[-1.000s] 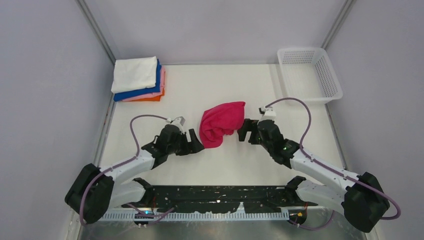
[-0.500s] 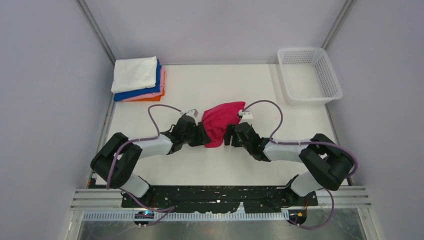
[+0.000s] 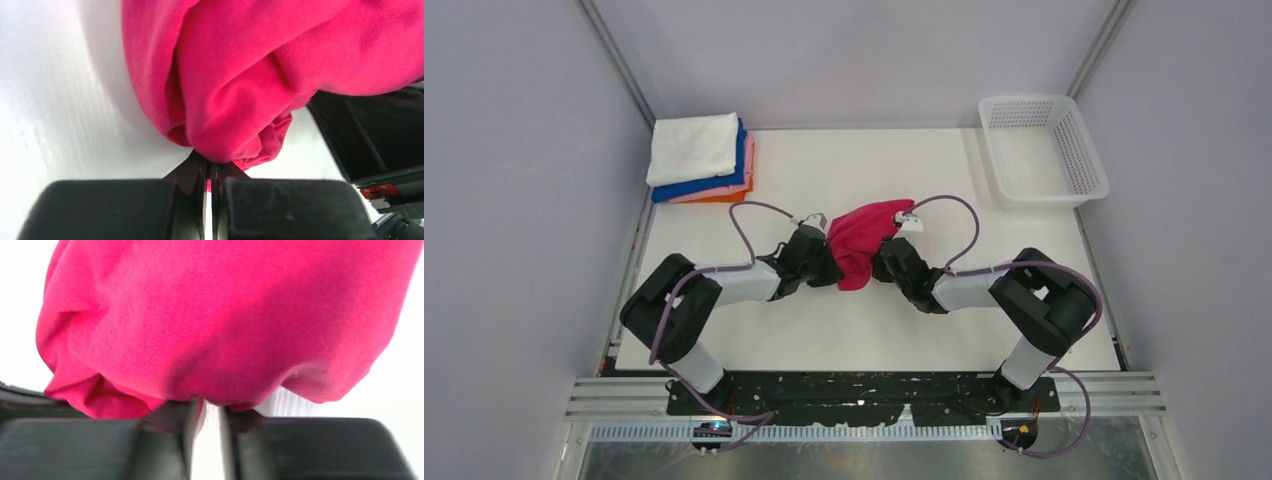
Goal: Fold and stack the t-shirts
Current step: Flatten out the tshirt
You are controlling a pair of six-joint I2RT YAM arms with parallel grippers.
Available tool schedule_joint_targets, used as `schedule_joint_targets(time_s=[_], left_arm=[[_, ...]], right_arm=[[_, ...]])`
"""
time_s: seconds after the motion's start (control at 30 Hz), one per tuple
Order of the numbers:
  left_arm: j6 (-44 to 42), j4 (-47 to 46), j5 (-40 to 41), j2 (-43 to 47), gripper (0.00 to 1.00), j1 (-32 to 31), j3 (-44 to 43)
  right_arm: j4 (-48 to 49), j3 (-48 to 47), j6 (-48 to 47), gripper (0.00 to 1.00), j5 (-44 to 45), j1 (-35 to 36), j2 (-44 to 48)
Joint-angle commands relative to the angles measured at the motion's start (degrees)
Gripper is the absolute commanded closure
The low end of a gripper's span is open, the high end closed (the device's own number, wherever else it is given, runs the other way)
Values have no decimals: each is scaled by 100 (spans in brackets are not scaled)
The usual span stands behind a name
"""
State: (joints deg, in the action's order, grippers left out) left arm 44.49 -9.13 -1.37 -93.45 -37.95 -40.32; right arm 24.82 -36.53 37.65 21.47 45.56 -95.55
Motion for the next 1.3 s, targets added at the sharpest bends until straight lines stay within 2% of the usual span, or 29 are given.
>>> schedule_joint_targets(time_s=[0.0,0.03,0.07,0.3,0.37,0.5,0.67,0.93,1.03,1.27], left_arm=[[-168,549,621,574,100,-10,203],[-170,654,802,803,100,-12,254],[-174,816,1005,1042,100,-15,289],[-314,2437,2551,2789,100,-1,126],[-363,2768,2967,3186,100,7,-12],[-475,3128,3313,3732,100,49,-299],[-815,3202,3619,4357,100,55,-664],[-1462,3408,4421,5213,100,60,-1539],[-1502,3520,4426,5633,100,60,-1795],[-1588,3726,3418,6587,100,52,-2252]], right_arm=[[44,-116,138,84,602,26,253],[-180,-55,105,92,867,29,347],[-334,-20,28,93,1025,13,604],[-1933,500,-276,95,2022,-472,2245],[-2337,564,-348,95,1907,-807,2941],[-2989,508,-648,95,1429,-1484,3807],[-3715,-108,-1174,95,1179,-1683,4509],[-4122,-1431,-2145,95,1191,-1726,5491],[-4295,-1815,-2446,95,895,-1726,5729],[-4951,-2826,-2461,95,-515,-1722,6375]])
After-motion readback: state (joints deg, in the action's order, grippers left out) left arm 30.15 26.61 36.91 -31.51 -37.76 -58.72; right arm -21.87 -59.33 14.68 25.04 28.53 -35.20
